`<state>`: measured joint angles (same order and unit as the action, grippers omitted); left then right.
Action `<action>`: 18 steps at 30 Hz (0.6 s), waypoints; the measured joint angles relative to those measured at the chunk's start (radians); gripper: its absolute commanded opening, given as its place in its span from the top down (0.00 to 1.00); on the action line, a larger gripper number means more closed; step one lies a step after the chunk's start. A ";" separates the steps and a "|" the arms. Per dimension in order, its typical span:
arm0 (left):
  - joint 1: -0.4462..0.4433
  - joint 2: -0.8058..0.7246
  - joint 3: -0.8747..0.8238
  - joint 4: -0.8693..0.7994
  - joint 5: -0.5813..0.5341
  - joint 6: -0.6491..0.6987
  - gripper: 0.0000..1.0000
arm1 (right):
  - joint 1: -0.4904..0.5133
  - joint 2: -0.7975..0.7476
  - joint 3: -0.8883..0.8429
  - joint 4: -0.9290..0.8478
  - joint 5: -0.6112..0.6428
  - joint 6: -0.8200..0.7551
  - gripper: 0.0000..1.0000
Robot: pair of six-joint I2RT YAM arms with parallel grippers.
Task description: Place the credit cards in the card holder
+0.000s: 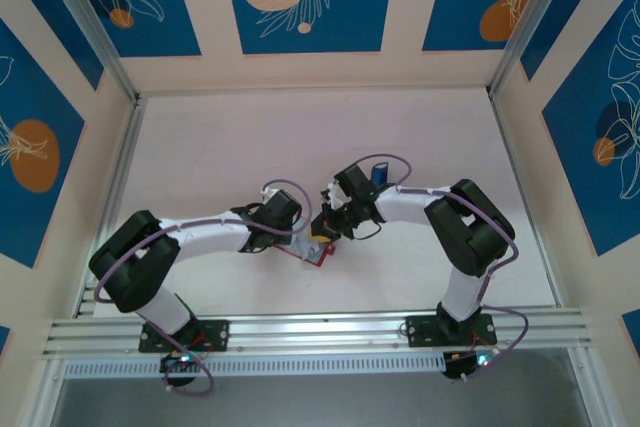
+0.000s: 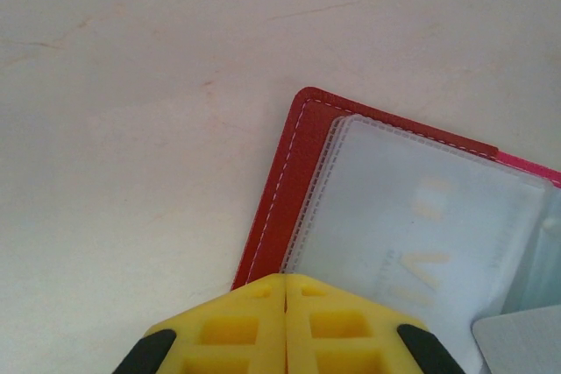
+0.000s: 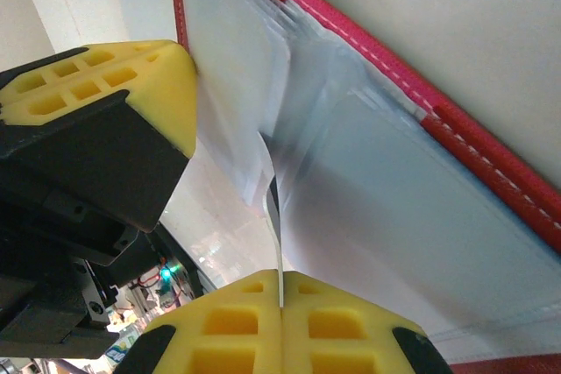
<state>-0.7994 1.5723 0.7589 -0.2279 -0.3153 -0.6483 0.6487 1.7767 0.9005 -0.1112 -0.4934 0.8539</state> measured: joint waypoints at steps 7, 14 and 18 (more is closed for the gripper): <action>0.000 0.000 0.000 0.000 0.000 0.000 0.93 | 0.000 0.000 0.000 0.003 -0.005 0.004 1.00; 0.000 0.000 -0.001 0.003 0.000 0.000 0.93 | 0.001 0.000 -0.013 0.016 -0.006 0.011 1.00; 0.000 0.001 -0.001 0.007 0.000 0.000 0.93 | 0.006 0.000 -0.022 0.022 -0.011 0.013 1.00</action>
<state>-0.7994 1.5734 0.7578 -0.2211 -0.3153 -0.6487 0.6548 1.7767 0.8783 -0.0895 -0.5049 0.8665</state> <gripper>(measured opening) 0.067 0.050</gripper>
